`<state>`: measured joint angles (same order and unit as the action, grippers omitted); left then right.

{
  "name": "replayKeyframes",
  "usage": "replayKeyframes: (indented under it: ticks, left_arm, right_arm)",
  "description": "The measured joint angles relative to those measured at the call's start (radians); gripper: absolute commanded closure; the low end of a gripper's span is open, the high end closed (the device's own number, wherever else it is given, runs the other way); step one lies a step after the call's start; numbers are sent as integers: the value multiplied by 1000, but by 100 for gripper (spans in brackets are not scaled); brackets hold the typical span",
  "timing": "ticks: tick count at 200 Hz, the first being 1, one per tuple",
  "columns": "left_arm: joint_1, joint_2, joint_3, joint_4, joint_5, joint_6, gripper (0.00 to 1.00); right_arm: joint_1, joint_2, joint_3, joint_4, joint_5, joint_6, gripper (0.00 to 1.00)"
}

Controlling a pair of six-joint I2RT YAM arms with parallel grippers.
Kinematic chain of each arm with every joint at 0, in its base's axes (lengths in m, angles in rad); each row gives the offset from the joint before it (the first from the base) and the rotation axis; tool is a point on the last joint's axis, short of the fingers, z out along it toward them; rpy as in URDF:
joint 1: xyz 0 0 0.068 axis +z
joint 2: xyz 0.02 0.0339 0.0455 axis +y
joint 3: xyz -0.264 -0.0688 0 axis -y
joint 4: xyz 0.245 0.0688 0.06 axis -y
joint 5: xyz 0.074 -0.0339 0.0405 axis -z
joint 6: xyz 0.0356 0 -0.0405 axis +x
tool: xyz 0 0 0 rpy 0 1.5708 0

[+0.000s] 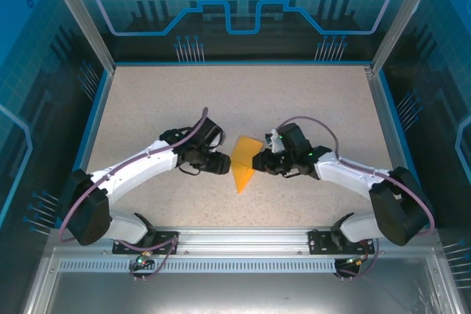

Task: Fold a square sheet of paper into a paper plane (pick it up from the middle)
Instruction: Fold the wing for the fifth time at the center of the table.

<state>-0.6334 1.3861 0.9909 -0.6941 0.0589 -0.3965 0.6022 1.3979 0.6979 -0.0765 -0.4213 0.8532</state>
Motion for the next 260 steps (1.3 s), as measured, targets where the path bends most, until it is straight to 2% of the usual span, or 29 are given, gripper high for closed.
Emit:
replayKeyframes:
  ticks: [33, 54, 138, 206, 260]
  left_arm:
    - [111, -7, -90, 78, 60, -71, 41]
    - [142, -7, -128, 113, 93, -100, 41]
    - [146, 56, -130, 210, 177, -129, 41]
    - [145, 102, -179, 335, 264, -209, 41]
    - [119, 140, -203, 455, 280, -293, 42]
  right_arm:
    - [72, 117, 69, 14, 58, 0, 85]
    - [86, 164, 81, 18, 105, -3, 86]
    - [87, 261, 82, 2, 205, -44, 87]
    - [84, 284, 79, 2, 212, -71, 90]
    - [74, 265, 10, 113, 193, -71, 98]
